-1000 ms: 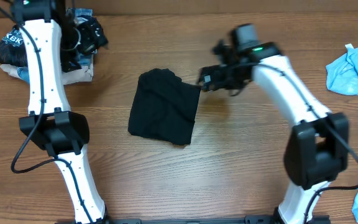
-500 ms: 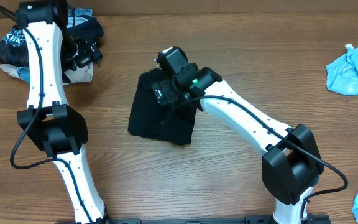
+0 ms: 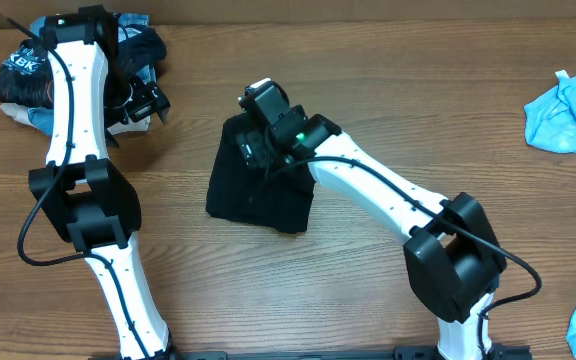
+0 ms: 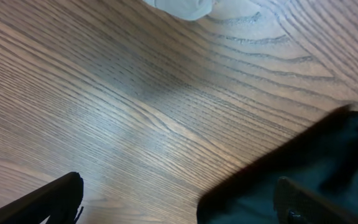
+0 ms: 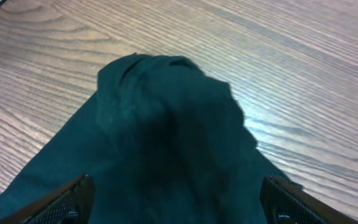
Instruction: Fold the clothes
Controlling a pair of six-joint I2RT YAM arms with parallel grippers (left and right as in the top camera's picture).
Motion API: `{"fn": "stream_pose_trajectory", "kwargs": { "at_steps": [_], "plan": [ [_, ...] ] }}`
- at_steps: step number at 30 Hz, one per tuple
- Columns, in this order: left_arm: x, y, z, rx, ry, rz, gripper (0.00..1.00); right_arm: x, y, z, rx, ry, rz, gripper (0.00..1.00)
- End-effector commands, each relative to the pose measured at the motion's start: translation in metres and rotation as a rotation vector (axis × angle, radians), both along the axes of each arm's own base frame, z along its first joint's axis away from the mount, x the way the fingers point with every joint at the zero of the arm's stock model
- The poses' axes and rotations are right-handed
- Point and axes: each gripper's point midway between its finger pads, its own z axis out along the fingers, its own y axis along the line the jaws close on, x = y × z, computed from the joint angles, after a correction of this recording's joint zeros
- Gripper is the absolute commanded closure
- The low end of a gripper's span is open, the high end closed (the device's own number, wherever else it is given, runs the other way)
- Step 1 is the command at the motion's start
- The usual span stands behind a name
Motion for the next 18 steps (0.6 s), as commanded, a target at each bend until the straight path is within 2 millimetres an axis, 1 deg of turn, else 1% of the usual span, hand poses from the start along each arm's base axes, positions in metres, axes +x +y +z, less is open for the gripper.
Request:
{"fn": "stream_pose_trajectory", "kwargs": {
  "at_steps": [1, 3, 5, 7, 9, 15, 18],
  "plan": [
    [-0.001, 0.004, -0.001, 0.014, 0.003, 0.015, 0.00, 0.002, 0.012, -0.003, 0.009, -0.009, -0.004, 0.13],
    [0.000, 0.005, -0.001, 0.014, 0.001, 0.015, 0.00, -0.001, 0.016, -0.012, -0.004, 0.002, 0.006, 0.16],
    [0.000, 0.005, -0.001, 0.015, 0.001, 0.015, 0.00, -0.003, 0.018, -0.016, -0.020, -0.001, 0.018, 0.22],
    [0.000, 0.005, -0.001, 0.015, 0.000, 0.015, 0.00, -0.003, 0.018, -0.014, -0.048, -0.031, 0.004, 0.24],
    [0.000, 0.005, -0.001, 0.015, -0.001, 0.015, 0.00, -0.004, 0.019, -0.014, -0.064, -0.046, 0.002, 0.29],
    [0.000, 0.005, -0.001, 0.015, 0.000, 0.014, 0.00, -0.005, 0.021, -0.026, -0.095, -0.041, 0.023, 0.30],
    [0.000, 0.005, -0.001, 0.015, -0.001, 0.014, 0.00, -0.002, 0.018, -0.026, -0.110, -0.057, 0.009, 0.30]
  ]
}}
